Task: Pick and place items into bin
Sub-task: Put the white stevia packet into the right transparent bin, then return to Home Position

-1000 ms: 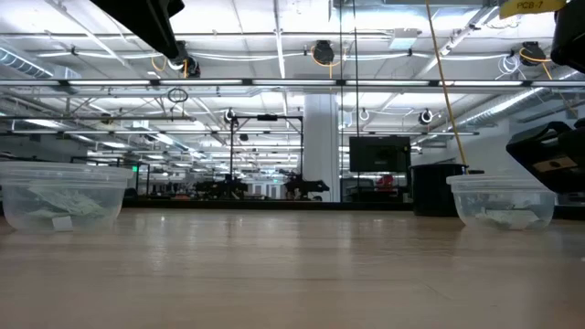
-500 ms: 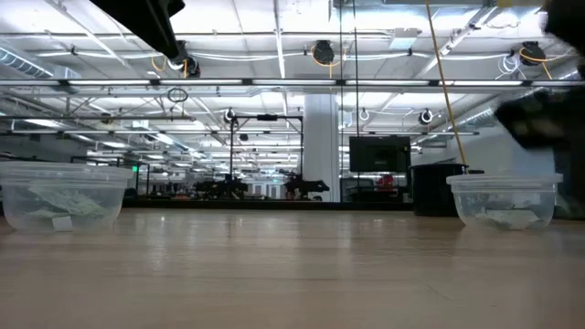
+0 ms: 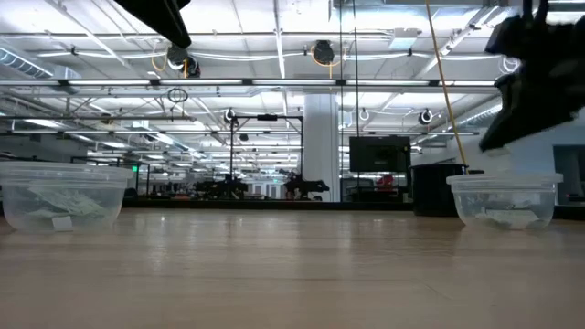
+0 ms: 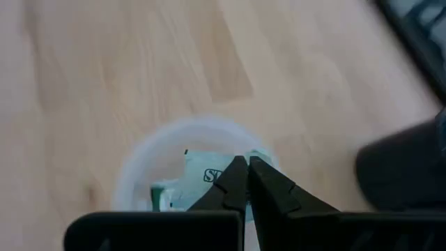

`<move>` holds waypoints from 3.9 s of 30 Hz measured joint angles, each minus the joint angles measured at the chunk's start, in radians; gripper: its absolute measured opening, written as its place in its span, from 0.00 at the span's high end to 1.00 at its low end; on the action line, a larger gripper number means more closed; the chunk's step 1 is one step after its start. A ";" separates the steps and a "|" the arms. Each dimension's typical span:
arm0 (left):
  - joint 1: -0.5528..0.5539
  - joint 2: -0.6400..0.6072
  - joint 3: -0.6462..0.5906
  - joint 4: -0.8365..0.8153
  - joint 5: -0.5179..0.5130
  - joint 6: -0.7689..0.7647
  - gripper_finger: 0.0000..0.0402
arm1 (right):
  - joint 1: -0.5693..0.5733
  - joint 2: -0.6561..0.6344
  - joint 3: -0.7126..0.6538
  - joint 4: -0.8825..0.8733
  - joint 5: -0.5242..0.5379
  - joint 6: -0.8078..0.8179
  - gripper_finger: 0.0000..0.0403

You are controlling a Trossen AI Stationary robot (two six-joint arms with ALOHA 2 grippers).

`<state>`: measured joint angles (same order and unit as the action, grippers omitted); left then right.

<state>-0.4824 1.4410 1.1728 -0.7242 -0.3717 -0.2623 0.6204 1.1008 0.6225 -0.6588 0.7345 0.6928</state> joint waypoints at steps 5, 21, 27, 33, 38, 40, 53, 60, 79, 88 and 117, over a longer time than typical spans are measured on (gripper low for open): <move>0.001 0.000 0.000 0.020 -0.004 -0.001 0.73 | -0.057 0.000 -0.067 0.106 -0.114 -0.048 1.00; 0.001 0.000 0.000 0.094 -0.048 -0.043 0.73 | -0.127 -0.003 -0.124 0.265 -0.126 -0.169 0.78; 0.076 -0.096 0.009 -0.045 -0.077 -0.101 0.73 | -0.127 -0.088 -0.097 0.303 -0.133 -0.378 0.79; 0.172 -0.350 0.011 -0.145 -0.077 -0.077 0.73 | -0.126 -0.262 -0.016 0.341 -0.096 -0.609 0.81; 0.222 -0.594 -0.007 -0.234 -0.078 -0.061 0.73 | -0.126 -0.390 -0.035 0.405 -0.082 -0.583 0.82; 0.225 -0.690 -0.046 -0.247 -0.078 -0.069 0.73 | -0.125 -0.428 -0.047 0.382 -0.082 -0.570 0.81; 0.222 -1.193 -0.698 0.393 -0.003 -0.031 0.73 | -0.129 -0.823 -0.291 0.591 -0.189 -0.560 0.81; 0.224 -1.312 -0.863 0.568 0.011 -0.006 0.73 | -0.133 -1.019 -0.460 0.738 -0.188 -0.668 0.81; 0.289 -1.423 -0.975 0.642 0.005 0.021 0.73 | -0.323 -1.098 -0.539 0.678 -0.156 -0.611 0.81; 0.319 -1.424 -1.118 0.764 0.067 -0.005 0.73 | -0.346 -1.091 -0.603 0.742 -0.214 -0.652 0.81; 0.326 -1.354 -1.163 0.780 0.210 0.100 0.73 | -0.346 -1.086 -0.607 0.758 -0.212 -0.758 0.81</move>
<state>-0.1566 0.0868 0.0101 0.0559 -0.1616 -0.1627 0.2745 0.0151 0.0158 0.0997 0.5228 -0.0654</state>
